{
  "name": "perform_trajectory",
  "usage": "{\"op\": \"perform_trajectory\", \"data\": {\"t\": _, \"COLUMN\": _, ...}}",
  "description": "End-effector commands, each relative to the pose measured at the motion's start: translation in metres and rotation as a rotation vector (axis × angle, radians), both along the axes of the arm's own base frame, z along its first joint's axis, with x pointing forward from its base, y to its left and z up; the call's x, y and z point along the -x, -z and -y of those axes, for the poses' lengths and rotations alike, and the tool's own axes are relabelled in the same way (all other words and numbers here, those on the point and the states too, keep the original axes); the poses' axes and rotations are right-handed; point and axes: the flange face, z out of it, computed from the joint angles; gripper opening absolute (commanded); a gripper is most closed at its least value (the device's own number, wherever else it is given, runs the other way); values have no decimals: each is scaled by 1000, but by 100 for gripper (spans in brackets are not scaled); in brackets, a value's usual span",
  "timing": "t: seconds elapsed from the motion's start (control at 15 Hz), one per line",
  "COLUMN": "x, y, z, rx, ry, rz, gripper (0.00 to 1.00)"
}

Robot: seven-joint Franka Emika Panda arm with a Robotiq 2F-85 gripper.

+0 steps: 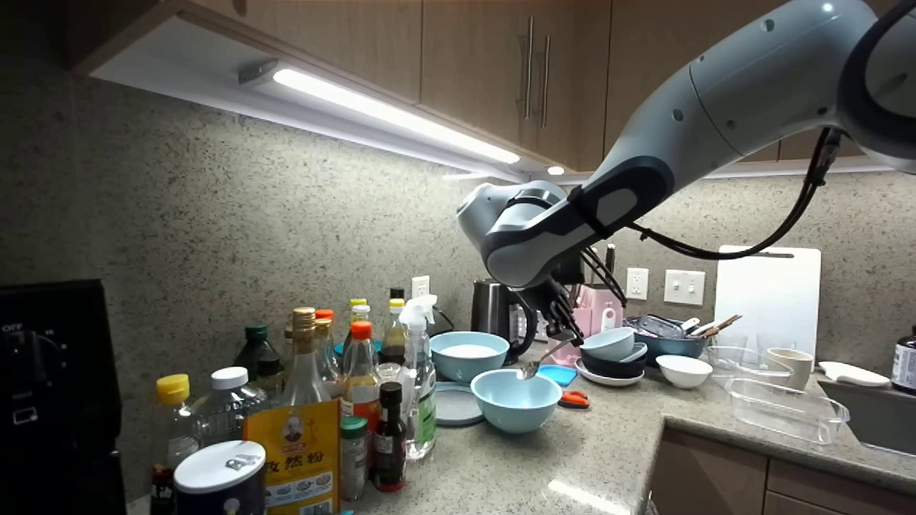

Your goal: Stir the bowl

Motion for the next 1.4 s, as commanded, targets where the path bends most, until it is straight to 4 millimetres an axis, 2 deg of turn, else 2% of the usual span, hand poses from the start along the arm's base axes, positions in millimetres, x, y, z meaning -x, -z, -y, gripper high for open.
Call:
{"op": "perform_trajectory", "data": {"t": 0.0, "x": 5, "y": 6, "z": 19, "rx": -16, "ry": 50, "rz": -33, "gripper": 4}}
{"op": "perform_trajectory", "data": {"t": 0.13, "x": 5, "y": 16, "z": 23, "rx": -49, "ry": 64, "rz": -46, "gripper": 4}}
{"op": "perform_trajectory", "data": {"t": 0.33, "x": 3, "y": 32, "z": 18, "rx": -117, "ry": 65, "rz": -53, "gripper": 4}}
{"op": "perform_trajectory", "data": {"t": 0.6, "x": -3, "y": 51, "z": -9, "rx": -230, "ry": 34, "rz": -36, "gripper": 4}}
{"op": "perform_trajectory", "data": {"t": 0.73, "x": -7, "y": 54, "z": -24, "rx": -277, "ry": 0, "rz": 4, "gripper": 4}}
{"op": "perform_trajectory", "data": {"t": 0.8, "x": -11, "y": 53, "z": -29, "rx": -292, "ry": -11, "rz": 35, "gripper": 29}}
{"op": "perform_trajectory", "data": {"t": 0.87, "x": -12, "y": 52, "z": -32, "rx": -305, "ry": -25, "rz": 60, "gripper": 41}}
{"op": "perform_trajectory", "data": {"t": 1.13, "x": -21, "y": 37, "z": -37, "rx": -399, "ry": -46, "rz": 162, "gripper": 66}}
{"op": "perform_trajectory", "data": {"t": 1.33, "x": -28, "y": 19, "z": -38, "rx": -476, "ry": -60, "rz": 270, "gripper": 85}}
